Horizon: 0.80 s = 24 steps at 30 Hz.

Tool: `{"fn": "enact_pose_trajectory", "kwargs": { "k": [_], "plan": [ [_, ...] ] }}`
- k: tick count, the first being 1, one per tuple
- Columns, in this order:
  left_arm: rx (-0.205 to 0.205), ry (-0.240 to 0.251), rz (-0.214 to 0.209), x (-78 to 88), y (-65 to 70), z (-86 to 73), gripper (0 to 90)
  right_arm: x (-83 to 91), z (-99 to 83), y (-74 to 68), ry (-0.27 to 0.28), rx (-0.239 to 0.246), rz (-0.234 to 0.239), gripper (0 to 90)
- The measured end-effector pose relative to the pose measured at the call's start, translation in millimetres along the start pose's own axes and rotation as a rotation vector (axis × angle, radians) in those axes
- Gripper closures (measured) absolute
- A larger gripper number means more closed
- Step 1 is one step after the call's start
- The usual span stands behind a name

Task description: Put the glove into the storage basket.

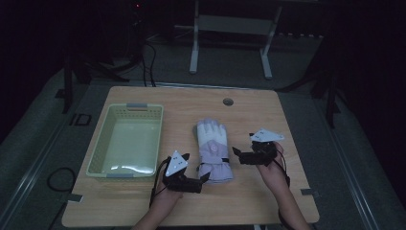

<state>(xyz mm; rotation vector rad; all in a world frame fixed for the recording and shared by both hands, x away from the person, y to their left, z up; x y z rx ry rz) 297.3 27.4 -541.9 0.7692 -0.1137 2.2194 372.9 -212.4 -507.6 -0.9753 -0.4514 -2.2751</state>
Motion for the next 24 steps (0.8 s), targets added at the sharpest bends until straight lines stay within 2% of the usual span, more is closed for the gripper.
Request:
{"fn": "enact_pose_trajectory", "kwargs": {
  "k": [2,4,5,6,7,10,11,12,14,16,17,21,24],
  "plan": [
    [-0.016,-0.038,0.055,-3.3,-1.4,11.5,0.3,0.0,2.3,1.5,0.006,-0.055,0.006,10.9],
    [-0.036,-0.065,0.055,-6.7,-3.6,21.5,0.3,1.1,5.4,1.0,0.029,-0.076,0.011,10.2],
    [-0.046,-0.082,0.046,-8.1,-5.2,25.5,0.8,1.1,6.9,-0.6,0.027,-0.075,0.043,10.3],
    [-0.047,-0.080,0.052,-9.3,-6.8,29.8,5.7,0.9,8.6,-1.3,0.028,-0.079,0.041,13.7],
    [-0.043,-0.078,0.048,-10.7,-8.3,33.9,9.4,1.7,10.1,-1.5,0.036,-0.070,0.016,16.7],
    [-0.009,-0.067,0.025,-15.1,-11.3,44.1,12.4,0.3,13.4,-3.8,0.027,-0.052,0.006,30.7],
    [0.000,-0.068,0.041,-17.1,-12.4,46.0,15.5,-1.0,13.6,-4.6,0.023,-0.051,0.018,39.3],
    [0.008,-0.069,0.051,-19.5,-13.8,46.9,15.5,-3.3,13.5,-5.2,0.016,-0.049,0.020,40.3],
    [0.030,-0.090,0.067,-26.3,-16.6,46.2,17.2,-10.7,12.3,-6.2,-0.013,-0.056,0.035,42.1],
    [0.041,-0.120,0.084,-33.9,-19.1,42.5,18.6,-15.2,10.8,-7.3,-0.018,-0.058,0.035,43.2],
    [0.059,-0.133,0.098,-37.0,-20.2,39.6,21.9,-17.5,9.5,-8.4,-0.027,-0.061,0.045,43.3],
    [0.082,-0.230,0.129,-51.8,-22.9,24.4,22.7,-27.3,4.3,-13.8,-0.051,-0.061,0.071,46.3],
    [0.128,-0.244,0.139,-53.3,-25.7,15.0,22.9,-36.5,-0.4,-17.5,-0.087,-0.061,0.101,47.5]
  ]
}}
Point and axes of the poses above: each handheld gripper's, and its own axes: x roughly backward along the jaws, z roughly out of its top, y roughly to its right, the point moved 4 cm from there along -x, roughly forward along the jaws, and after that the axes turned 13 degrees about -y, right-handed, at the moved point
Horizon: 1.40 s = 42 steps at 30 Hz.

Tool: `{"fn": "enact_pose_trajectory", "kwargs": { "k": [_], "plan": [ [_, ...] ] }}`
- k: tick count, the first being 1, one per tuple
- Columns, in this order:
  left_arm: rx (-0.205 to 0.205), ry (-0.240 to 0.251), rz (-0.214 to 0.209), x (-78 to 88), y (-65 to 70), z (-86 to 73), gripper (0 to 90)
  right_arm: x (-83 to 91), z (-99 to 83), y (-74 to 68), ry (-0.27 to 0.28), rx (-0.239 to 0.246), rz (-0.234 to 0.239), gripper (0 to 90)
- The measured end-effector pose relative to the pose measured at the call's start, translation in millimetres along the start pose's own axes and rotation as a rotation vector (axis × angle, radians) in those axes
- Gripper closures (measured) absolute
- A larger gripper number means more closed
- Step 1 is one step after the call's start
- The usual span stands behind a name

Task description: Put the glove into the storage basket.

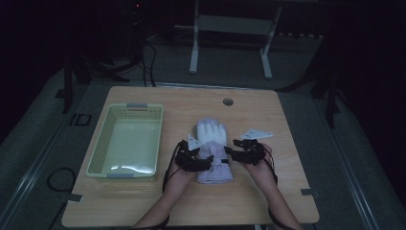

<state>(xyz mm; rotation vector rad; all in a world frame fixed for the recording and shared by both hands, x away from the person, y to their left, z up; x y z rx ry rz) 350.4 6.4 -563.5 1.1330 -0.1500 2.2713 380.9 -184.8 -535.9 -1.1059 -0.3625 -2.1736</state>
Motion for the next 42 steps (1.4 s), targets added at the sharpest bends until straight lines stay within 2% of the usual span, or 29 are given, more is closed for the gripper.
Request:
{"fn": "enact_pose_trajectory", "kwargs": {
  "k": [2,6,10,12,14,16,17,19,20,21,22,23,26,29,31,32,34,35,37,39,42],
  "plan": [
    [0.022,-0.006,0.004,-1.8,-2.3,-4.6,22.9,-7.0,-2.4,-1.2,-0.031,-0.016,0.034,47.4],
    [0.052,-0.033,-0.027,-7.6,-3.9,-6.7,22.7,-21.9,-9.2,-2.1,-0.095,-0.056,0.042,41.8],
    [0.068,-0.071,-0.048,-14.7,-6.8,-6.4,19.6,-33.2,-15.7,2.4,-0.137,-0.129,0.125,41.9],
    [0.105,-0.088,-0.090,-18.1,-10.2,-7.0,18.7,-37.2,-16.7,4.9,-0.160,-0.178,0.172,42.4],
    [0.117,-0.099,-0.118,-20.1,-12.8,-7.3,18.7,-39.4,-16.6,5.9,-0.178,-0.199,0.211,45.1],
    [0.116,-0.108,-0.134,-21.7,-14.2,-7.3,18.9,-40.4,-16.4,6.2,-0.183,-0.201,0.221,47.1],
    [0.119,-0.113,-0.145,-22.3,-14.8,-7.2,19.5,-41.7,-16.0,5.2,-0.189,-0.200,0.256,54.3],
    [0.133,-0.127,-0.178,-24.1,-16.8,-6.8,21.8,-42.4,-15.7,3.9,-0.188,-0.199,0.266,57.8],
    [0.134,-0.131,-0.199,-24.8,-17.5,-6.5,22.7,-42.5,-15.6,3.3,-0.190,-0.198,0.265,59.6],
    [0.134,-0.131,-0.199,-24.8,-17.5,-6.5,26.5,-42.5,-15.6,3.3,-0.190,-0.198,0.265,59.6],
    [0.130,-0.132,-0.246,-25.7,-16.9,-5.5,26.5,-42.3,-15.3,2.5,-0.190,-0.193,0.262,60.5],
    [0.118,-0.130,-0.255,-25.0,-15.5,-5.0,37.2,-41.8,-14.5,1.0,-0.198,-0.178,0.252,66.1],
    [0.092,-0.132,-0.260,-23.2,-13.0,-3.3,49.7,-40.6,-12.6,-3.6,-0.198,-0.155,0.210,73.2],
    [0.083,-0.130,-0.257,-20.7,-12.1,-1.9,58.1,-38.4,-11.7,-8.9,-0.185,-0.135,0.162,77.1],
    [0.092,-0.131,-0.272,-17.5,-12.2,-0.3,62.3,-36.2,-11.9,-11.4,-0.169,-0.132,0.140,78.6],
    [0.099,-0.133,-0.257,-15.6,-12.8,0.2,70.6,-34.8,-12.0,-12.2,-0.160,-0.135,0.134,79.4],
    [0.099,-0.137,-0.262,-13.6,-12.7,0.8,70.9,-32.9,-11.5,-13.2,-0.146,-0.138,0.135,79.7],
    [0.093,-0.139,-0.260,-12.8,-12.6,0.9,72.1,-31.0,-10.3,-16.1,-0.144,-0.118,0.112,79.9],
    [0.099,-0.140,-0.268,-10.3,-12.9,1.6,72.9,-29.0,-8.6,-18.8,-0.143,-0.106,0.093,80.1],
    [0.095,-0.136,-0.268,-9.1,-12.6,2.0,74.0,-28.0,-8.0,-19.7,-0.141,-0.103,0.089,80.2],
    [0.076,-0.121,-0.252,-0.6,-9.4,4.5,75.7,-22.2,-4.5,-24.1,-0.130,-0.079,0.062,80.4]
  ]
}}
Point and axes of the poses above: each handheld gripper's, and its own axes: x roughly backward along the jaws, z roughly out of its top, y roughly to its right, the point moved 4 cm from there along -x, roughly forward along the jaws, and after that the axes turned 13 degrees about -y, right-handed, at the moved point
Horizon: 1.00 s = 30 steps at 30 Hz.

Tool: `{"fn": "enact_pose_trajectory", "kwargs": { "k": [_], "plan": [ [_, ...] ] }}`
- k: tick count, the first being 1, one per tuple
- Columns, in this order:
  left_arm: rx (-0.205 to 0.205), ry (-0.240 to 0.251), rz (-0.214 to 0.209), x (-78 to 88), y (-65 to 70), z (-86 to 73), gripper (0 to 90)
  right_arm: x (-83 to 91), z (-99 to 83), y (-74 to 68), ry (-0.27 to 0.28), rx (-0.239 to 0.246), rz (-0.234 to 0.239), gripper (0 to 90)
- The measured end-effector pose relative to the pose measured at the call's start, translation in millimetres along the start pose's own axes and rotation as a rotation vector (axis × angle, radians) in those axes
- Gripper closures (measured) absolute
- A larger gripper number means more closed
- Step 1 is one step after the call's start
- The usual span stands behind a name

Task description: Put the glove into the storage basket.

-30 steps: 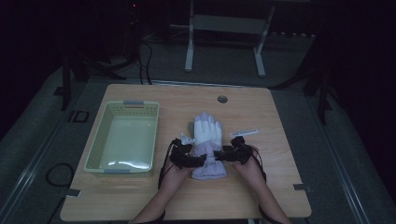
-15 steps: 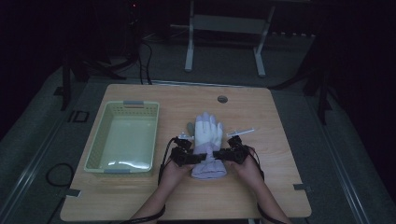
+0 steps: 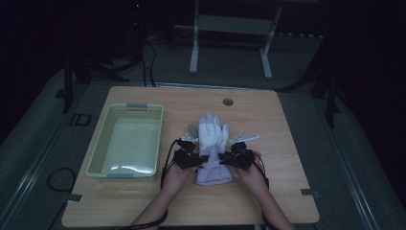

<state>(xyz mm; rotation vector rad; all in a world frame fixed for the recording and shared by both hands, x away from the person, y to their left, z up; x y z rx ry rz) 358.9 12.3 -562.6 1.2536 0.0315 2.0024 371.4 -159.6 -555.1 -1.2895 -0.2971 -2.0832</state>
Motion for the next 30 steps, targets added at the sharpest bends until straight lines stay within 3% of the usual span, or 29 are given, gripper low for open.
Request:
{"fn": "enact_pose_trajectory", "kwargs": {
  "k": [5,16,23,30],
  "plan": [
    [-0.028,0.013,0.026,11.7,7.6,4.8,76.7,10.9,4.5,-4.3,0.032,0.013,-0.013,80.4],
    [-0.071,0.034,0.037,38.6,18.3,15.7,77.4,35.6,16.2,-15.4,0.083,0.048,-0.042,80.4],
    [-0.102,0.030,0.054,59.7,19.5,22.6,77.5,48.6,28.1,-23.8,0.113,0.060,-0.036,80.3],
    [-0.103,0.037,0.062,78.9,14.5,25.7,77.4,54.3,41.8,-34.8,0.126,0.070,-0.034,80.3]
  ]
}}
Point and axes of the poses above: each handheld gripper's, and its own axes: x roughly backward along the jaws, z roughly out of its top, y roughly to its right, the point moved 4 cm from there along -x, roughly forward along the jaws, and after that the axes turned 13 degrees about -y, right-handed, at the moved point
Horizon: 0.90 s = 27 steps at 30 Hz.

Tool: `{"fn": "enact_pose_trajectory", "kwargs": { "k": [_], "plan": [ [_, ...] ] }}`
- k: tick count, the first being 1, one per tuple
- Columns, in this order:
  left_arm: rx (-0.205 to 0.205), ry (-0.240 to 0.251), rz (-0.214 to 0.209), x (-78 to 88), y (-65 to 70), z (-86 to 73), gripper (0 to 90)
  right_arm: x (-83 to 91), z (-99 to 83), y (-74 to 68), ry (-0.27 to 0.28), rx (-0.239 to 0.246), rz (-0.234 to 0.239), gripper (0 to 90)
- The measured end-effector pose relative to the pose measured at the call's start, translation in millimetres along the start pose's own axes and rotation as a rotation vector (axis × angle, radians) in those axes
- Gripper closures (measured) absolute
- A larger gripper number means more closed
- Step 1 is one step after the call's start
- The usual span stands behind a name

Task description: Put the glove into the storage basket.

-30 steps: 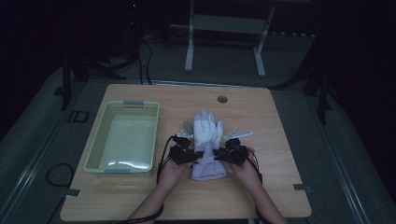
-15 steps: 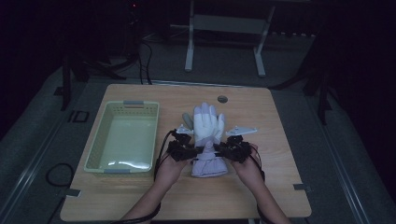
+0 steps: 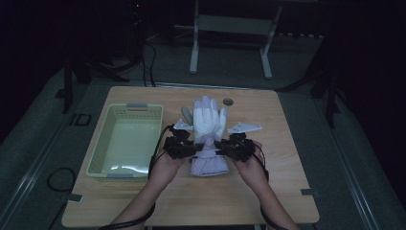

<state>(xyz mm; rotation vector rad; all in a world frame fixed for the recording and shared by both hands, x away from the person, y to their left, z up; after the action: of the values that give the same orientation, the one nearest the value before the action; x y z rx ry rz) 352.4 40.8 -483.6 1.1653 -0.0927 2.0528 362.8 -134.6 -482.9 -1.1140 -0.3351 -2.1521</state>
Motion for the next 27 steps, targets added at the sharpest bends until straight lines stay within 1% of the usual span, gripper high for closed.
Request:
{"fn": "enact_pose_trajectory", "kwargs": {
  "k": [2,3,5,10,13,20,27],
  "plan": [
    [-0.005,0.001,0.007,5.6,-2.1,1.2,77.4,0.7,5.3,-3.1,0.004,0.005,-0.001,80.3],
    [-0.005,0.001,0.007,5.6,-2.1,1.2,77.4,0.7,5.3,-3.1,0.004,0.005,-0.001,80.3],
    [-0.010,0.003,0.012,14.1,-5.6,2.6,77.4,2.0,13.1,-7.8,0.010,0.013,-0.003,80.3],
    [-0.014,0.000,0.029,26.2,-10.2,4.2,77.5,2.5,24.8,-14.9,0.018,0.020,0.004,80.3],
    [-0.012,-0.002,0.037,34.4,-15.2,4.2,77.4,1.3,31.7,-19.5,0.022,0.023,0.007,80.3],
    [0.001,0.001,0.059,55.3,-26.8,1.7,77.4,-2.3,50.9,-34.0,0.028,0.045,0.018,80.3],
    [0.020,0.005,0.081,75.2,-41.1,-5.3,77.5,-8.9,69.3,-50.3,0.032,0.066,0.034,80.3]
  ]
}}
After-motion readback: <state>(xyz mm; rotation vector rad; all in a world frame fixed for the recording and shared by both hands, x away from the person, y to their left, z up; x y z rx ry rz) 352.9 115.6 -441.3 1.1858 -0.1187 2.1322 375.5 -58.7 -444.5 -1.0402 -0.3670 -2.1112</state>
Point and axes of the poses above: each handheld gripper's, and its own axes: x roughly backward along the jaws, z roughly out of its top, y roughly to its right, the point moved 4 cm from there along -x, roughly forward along the jaws, and after that the axes turned 13 degrees about -y, right-handed, at the moved point
